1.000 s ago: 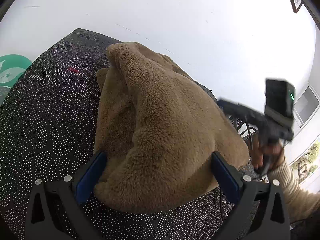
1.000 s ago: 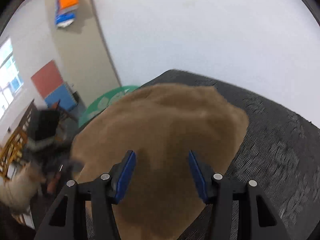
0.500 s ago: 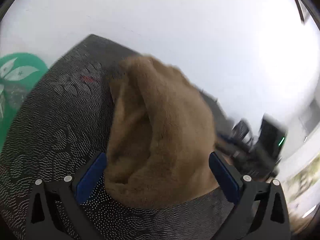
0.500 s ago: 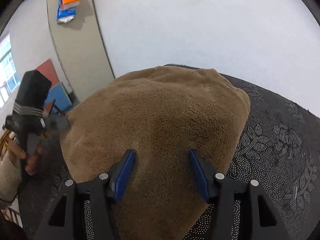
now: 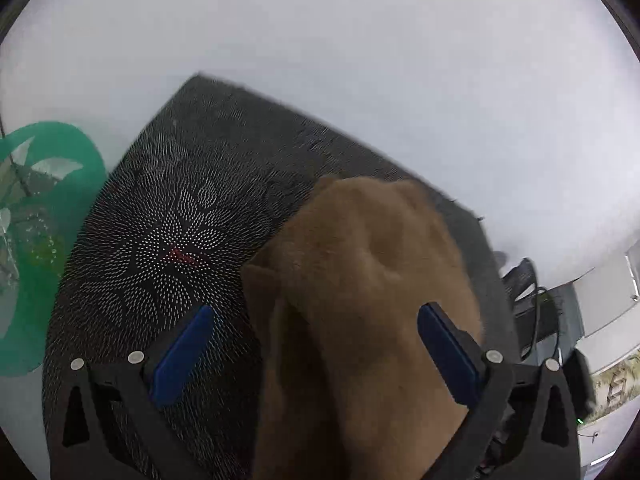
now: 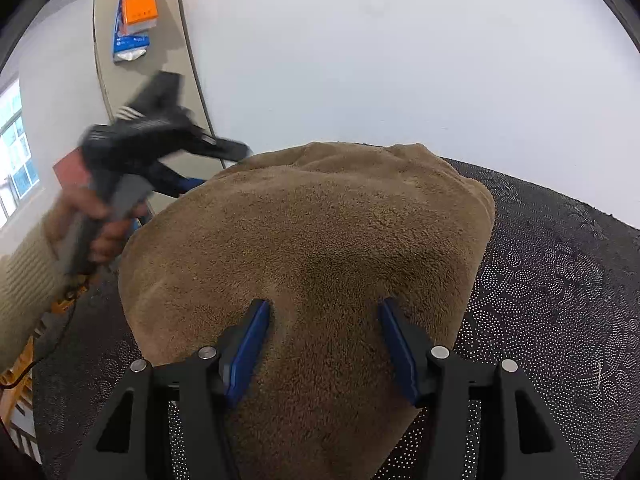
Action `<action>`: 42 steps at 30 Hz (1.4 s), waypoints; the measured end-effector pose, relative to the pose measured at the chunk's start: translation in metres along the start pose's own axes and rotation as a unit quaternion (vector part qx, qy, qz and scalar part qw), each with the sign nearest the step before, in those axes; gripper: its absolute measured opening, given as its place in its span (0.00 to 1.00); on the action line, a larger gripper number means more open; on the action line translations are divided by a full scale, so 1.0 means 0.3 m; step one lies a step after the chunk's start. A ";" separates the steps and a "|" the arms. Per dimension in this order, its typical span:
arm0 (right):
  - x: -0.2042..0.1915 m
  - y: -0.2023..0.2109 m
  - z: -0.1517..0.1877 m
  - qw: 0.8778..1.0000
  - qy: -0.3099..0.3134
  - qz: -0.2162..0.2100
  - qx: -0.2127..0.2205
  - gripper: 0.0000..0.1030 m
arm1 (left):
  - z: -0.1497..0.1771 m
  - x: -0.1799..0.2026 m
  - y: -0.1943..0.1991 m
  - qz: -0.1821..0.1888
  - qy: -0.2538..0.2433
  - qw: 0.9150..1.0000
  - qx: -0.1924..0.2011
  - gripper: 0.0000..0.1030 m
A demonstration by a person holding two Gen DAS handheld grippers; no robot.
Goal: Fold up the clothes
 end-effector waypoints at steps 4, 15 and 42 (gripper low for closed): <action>0.003 -0.010 -0.012 1.000 -0.005 -0.007 -0.001 0.57 | 0.026 -0.033 -0.058 0.010 0.013 1.000 -0.026 1.00; 0.005 0.038 -0.029 1.000 -0.009 -0.010 0.000 0.57 | 0.060 -0.028 -0.088 0.010 -0.024 0.998 -0.050 0.99; 0.055 0.114 -0.027 0.996 -0.059 -0.062 0.017 0.81 | 0.129 0.098 -0.153 0.177 -0.032 0.967 -0.178 0.99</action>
Point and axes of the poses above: each gripper's, at about its wrist camera, not at the fingertips, and y roughly against the way its jaws point, x to its right, z to its underside, the point moved 7 cm from there along -y, roughly the way its jaws point, and after that the axes turned 5 degrees about z, right-handed, at the moved point
